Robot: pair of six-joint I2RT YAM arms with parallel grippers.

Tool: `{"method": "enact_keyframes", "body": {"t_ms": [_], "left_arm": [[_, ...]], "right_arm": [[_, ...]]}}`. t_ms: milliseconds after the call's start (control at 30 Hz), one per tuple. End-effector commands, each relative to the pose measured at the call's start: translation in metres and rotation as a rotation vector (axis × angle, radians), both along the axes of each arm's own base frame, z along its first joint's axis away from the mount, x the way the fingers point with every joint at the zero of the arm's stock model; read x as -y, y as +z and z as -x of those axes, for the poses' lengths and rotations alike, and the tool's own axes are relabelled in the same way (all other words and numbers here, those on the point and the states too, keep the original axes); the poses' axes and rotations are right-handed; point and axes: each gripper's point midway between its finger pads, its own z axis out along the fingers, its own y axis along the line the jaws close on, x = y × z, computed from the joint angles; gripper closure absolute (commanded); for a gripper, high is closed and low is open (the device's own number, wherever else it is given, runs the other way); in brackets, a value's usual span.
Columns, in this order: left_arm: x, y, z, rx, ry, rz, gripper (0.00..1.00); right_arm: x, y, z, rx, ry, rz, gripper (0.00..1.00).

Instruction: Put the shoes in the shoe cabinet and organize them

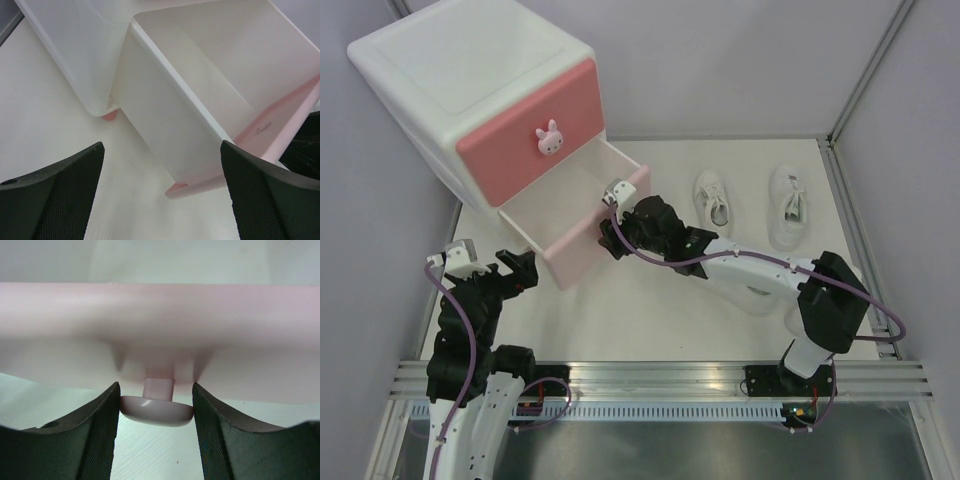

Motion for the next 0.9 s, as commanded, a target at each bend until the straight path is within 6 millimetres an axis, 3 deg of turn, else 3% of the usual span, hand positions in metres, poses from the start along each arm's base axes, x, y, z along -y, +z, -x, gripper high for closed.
{"method": "enact_keyframes", "body": {"t_ms": [0, 233, 500, 700, 867], "left_arm": [[-0.003, 0.006, -0.003, 0.024, 0.015, -0.004, 0.00], [-0.003, 0.006, -0.002, 0.024, 0.019, -0.004, 0.00], [-0.004, 0.006, -0.003, 0.023, 0.024, -0.004, 0.00], [-0.005, 0.005, -0.003, 0.018, 0.027, -0.006, 0.00], [-0.005, 0.004, -0.003, 0.017, 0.032, -0.005, 0.00]], "right_arm": [[0.005, 0.027, 0.019, 0.030, 0.033, -0.047, 0.99], [0.018, 0.011, 0.043, -0.026, 0.018, -0.038, 0.97], [0.036, 0.015, 0.060, -0.047, -0.016, -0.060, 0.98], [0.048, -0.004, 0.076, -0.101, -0.030, -0.028, 0.95], [0.053, -0.009, 0.091, -0.119, -0.035, -0.025, 0.94]]}}
